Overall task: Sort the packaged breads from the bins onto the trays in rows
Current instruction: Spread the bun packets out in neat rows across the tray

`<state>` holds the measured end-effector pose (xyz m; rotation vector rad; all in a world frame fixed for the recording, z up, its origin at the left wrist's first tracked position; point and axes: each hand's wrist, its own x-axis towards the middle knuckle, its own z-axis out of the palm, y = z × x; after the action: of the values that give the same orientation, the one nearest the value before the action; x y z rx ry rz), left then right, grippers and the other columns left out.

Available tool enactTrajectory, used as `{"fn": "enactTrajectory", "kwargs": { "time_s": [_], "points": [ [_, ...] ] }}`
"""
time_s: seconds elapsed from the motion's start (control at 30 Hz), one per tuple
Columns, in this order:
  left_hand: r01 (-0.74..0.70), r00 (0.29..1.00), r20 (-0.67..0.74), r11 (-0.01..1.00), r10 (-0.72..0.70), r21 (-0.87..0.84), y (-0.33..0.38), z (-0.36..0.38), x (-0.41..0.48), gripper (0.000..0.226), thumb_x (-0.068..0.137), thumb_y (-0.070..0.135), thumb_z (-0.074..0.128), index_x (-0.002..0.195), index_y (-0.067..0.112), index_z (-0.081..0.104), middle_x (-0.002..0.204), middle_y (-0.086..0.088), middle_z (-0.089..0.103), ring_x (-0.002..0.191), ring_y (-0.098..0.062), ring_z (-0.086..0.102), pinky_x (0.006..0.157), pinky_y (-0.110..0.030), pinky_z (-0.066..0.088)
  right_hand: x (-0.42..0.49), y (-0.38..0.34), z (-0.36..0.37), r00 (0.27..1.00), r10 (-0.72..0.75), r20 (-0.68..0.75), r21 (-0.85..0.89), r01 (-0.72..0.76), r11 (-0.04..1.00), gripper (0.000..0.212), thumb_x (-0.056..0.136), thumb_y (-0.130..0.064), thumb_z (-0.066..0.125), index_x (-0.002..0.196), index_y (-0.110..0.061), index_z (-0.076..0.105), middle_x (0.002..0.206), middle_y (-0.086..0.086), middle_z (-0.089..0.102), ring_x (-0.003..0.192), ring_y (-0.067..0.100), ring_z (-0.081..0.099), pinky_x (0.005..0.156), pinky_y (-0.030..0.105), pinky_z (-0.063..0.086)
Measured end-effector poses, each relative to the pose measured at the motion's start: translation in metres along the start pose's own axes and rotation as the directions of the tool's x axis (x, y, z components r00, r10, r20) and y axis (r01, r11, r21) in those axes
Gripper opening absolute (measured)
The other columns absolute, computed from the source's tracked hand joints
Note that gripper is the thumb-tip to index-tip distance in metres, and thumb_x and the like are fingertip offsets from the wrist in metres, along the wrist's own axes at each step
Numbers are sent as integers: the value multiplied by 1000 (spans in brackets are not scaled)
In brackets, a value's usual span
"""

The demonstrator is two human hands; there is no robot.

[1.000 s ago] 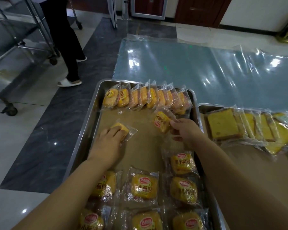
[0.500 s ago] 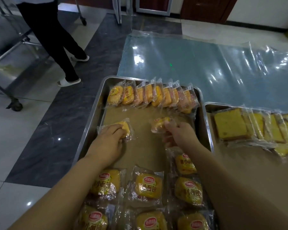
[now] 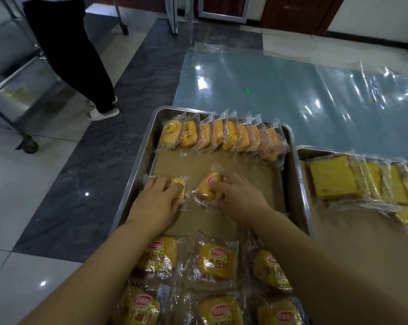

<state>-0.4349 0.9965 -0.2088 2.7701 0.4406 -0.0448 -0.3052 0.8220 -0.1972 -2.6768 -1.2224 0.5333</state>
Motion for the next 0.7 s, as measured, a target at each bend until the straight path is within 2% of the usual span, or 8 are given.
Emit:
{"fn": "enactTrajectory", "kwargs": {
  "time_s": [0.07,0.13,0.2,0.27,0.37,0.47,0.57,0.7],
  "points": [
    [-2,1000,2,1000,2,3,-3,0,-2,39,91,37,53,128,25,51,136,-4,41,127,-25,30,100,-38,37,4,-10,4,994,94,-64,-54,-97,994,51,84,-52,55,129,-33,40,139,6,33,122,29,38,92,41,42],
    [5,1000,-1,1000,-5,7,-4,1,-3,40,91,37,53,129,25,50,136,-4,40,126,-25,30,101,-38,37,6,-23,9,978,177,-109,-80,-187,979,56,85,-54,53,131,-24,38,138,13,32,123,32,35,95,42,40],
    [22,1000,-1,1000,-22,5,-5,2,-5,43,90,38,53,131,26,47,138,-3,39,127,-26,29,101,-39,36,7,-34,17,970,197,-146,-114,-214,970,59,89,-52,50,132,-13,36,140,16,29,129,33,26,101,42,34],
    [42,999,8,999,-43,18,-5,3,-7,46,90,40,52,134,28,43,140,-2,37,129,-26,26,103,-40,35,6,-41,24,969,203,-143,-108,-219,970,58,91,-49,48,130,-7,36,138,16,33,130,32,27,105,41,31],
    [62,998,10,996,-63,61,-4,6,-15,47,90,42,51,135,30,42,142,-5,33,130,-28,24,103,-42,34,-2,-45,24,967,231,-109,-72,-240,968,58,91,-50,48,133,-14,32,133,15,39,126,35,34,101,43,35],
    [70,997,12,993,-71,91,-3,8,-25,46,90,44,49,134,33,40,142,-7,30,127,-29,25,101,-43,36,-16,-49,26,977,196,-84,-123,-205,971,54,91,-52,45,136,-28,29,134,16,36,124,38,34,100,47,34],
    [70,997,27,992,-73,103,-1,10,-38,46,91,47,47,134,36,37,142,-5,30,126,-28,27,101,-42,36,-32,-52,29,979,186,-83,-130,-196,972,49,89,-54,45,130,-28,36,130,14,38,119,35,37,97,45,36],
    [66,997,40,993,-70,95,2,9,-54,43,90,49,46,131,38,37,139,-3,33,123,-25,31,99,-39,36,-46,-55,30,978,206,-44,-114,-209,971,51,87,-56,47,130,-31,35,134,14,34,122,34,34,98,46,36]
  ]
}}
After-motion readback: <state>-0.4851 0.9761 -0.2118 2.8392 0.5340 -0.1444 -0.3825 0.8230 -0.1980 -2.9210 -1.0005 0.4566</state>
